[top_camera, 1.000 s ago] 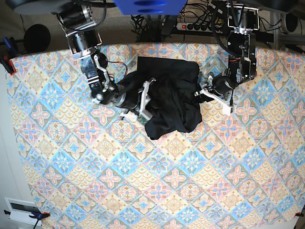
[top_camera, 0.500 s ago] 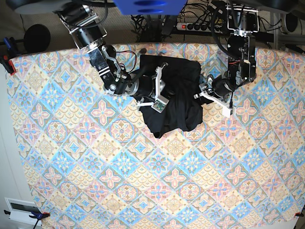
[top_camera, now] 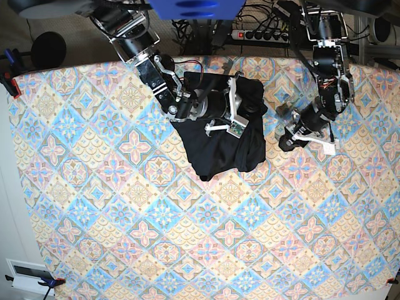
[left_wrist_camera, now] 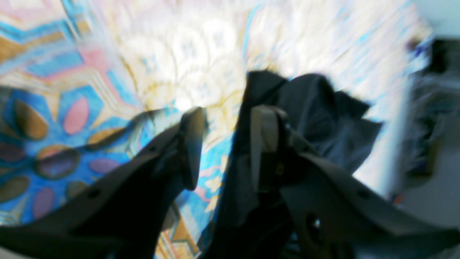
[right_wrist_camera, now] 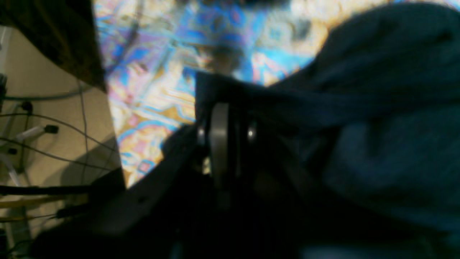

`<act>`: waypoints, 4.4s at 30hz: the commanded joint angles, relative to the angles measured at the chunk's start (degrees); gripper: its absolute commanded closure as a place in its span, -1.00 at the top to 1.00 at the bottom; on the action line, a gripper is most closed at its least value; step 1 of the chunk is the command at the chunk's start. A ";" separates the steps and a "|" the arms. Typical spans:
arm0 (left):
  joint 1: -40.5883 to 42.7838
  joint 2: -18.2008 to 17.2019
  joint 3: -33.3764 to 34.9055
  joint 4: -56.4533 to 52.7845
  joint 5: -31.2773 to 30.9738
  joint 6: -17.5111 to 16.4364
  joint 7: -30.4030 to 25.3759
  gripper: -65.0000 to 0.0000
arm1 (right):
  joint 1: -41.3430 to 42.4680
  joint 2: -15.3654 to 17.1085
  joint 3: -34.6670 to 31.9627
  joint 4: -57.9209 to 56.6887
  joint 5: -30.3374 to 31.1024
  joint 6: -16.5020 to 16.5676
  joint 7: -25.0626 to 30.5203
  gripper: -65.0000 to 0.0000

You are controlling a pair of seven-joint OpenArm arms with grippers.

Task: Layout the t-shirt on the table in an organized manner, then fold the t-shirt properly
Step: 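Lift the shirt edge with the right gripper while the left gripper repositions, then grasp opposite sides of the black shirt bundle with both grippers, then pull and smooth the shirt bundle flat with both grippers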

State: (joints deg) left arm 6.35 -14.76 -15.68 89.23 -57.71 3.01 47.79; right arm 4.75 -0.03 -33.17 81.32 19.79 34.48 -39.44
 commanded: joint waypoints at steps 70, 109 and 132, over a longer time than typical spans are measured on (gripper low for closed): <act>0.82 -8.40 5.09 10.15 -11.96 -0.68 6.32 -0.36 | -1.11 7.81 11.06 5.85 1.53 -3.05 1.16 -0.84; 16.64 -6.29 0.43 17.27 -7.56 -0.68 14.23 -0.36 | 1.62 7.64 15.98 12.09 1.70 -3.05 -1.39 -0.84; 13.21 5.75 9.22 18.59 9.14 -0.68 14.23 -0.36 | 22.45 -1.15 -1.51 -16.48 2.58 -3.05 -1.13 -0.84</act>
State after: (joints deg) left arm 19.86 -8.71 -6.26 107.02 -47.37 2.46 62.41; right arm 25.06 -1.23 -35.14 63.79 21.71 31.66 -42.00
